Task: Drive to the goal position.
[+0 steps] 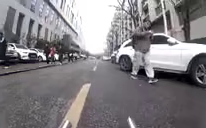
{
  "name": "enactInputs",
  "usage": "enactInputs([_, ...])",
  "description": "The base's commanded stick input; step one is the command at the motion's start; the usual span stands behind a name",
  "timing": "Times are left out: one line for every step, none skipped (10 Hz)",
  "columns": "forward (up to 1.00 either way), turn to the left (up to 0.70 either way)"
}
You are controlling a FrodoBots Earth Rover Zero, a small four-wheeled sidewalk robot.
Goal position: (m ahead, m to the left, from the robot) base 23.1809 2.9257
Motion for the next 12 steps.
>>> enactInputs([0.70, 0.00])
enactInputs([0.70, 0.00])
enactInputs([0.70, 0.00])
enactInputs([0.70, 0.00])
enactInputs([0.70, 0.00])
enactInputs([0.70, 0.00])
enactInputs([0.70, 0.00])
enactInputs([0.70, 0.00])
enactInputs([0.70, 0.00])
enactInputs([0.70, 0.00])
enactInputs([0.70, 0.00])
enactInputs([0.70, 0.00])
